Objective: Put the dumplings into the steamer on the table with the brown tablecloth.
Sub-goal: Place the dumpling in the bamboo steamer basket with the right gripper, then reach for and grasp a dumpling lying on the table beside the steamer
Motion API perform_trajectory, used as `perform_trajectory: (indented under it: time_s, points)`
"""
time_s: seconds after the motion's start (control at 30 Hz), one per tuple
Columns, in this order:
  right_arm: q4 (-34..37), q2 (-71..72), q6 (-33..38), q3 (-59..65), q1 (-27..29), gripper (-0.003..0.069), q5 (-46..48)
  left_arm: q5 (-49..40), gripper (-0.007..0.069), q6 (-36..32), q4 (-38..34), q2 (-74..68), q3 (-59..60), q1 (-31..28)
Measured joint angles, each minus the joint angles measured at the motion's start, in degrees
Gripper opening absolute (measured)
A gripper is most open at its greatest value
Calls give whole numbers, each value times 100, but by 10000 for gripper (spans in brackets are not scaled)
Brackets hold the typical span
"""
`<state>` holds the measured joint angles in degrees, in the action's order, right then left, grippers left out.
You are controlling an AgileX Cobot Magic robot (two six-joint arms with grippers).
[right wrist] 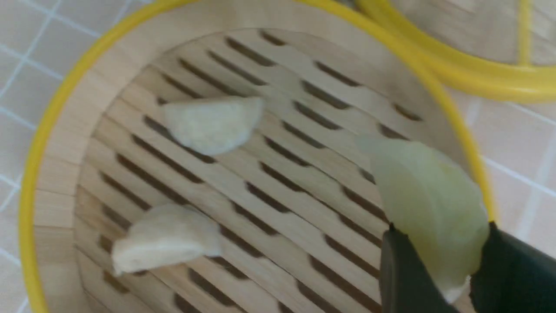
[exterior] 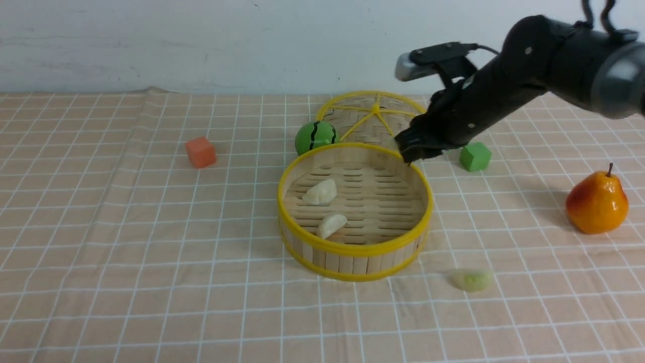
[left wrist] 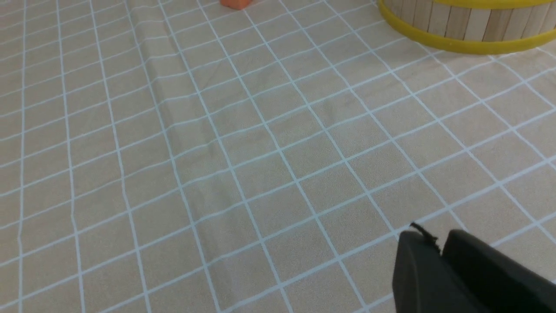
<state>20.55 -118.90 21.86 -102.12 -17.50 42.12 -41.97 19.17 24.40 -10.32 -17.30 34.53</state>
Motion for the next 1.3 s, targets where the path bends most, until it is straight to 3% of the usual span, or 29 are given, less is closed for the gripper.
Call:
perform_trajectory:
  time_s: [0.23,0.43,0.57,0.73,0.87,1.07,1.3]
  points:
    - [-36,-741,148,6,-326,234,-852,0,73,0,5,0,0,0]
    - [-178,-668,-114,6,-321,477,-362,-7,73,5,5,0,0,0]
    - [-652,7,-520,-7,-284,565,238,-8,73,5,19,0,0,0]
    - [-1527,832,-663,-56,-147,582,1312,-2,73,5,72,0,0,0]
    - [-1629,977,-1166,507,165,582,2414,-2,78,5,79,0,0,0]
    - [-1599,848,-1050,1899,236,576,1763,-2,83,5,79,0,0,0]
    - [-1072,800,-225,2127,201,576,927,-2,89,5,79,0,0,0]
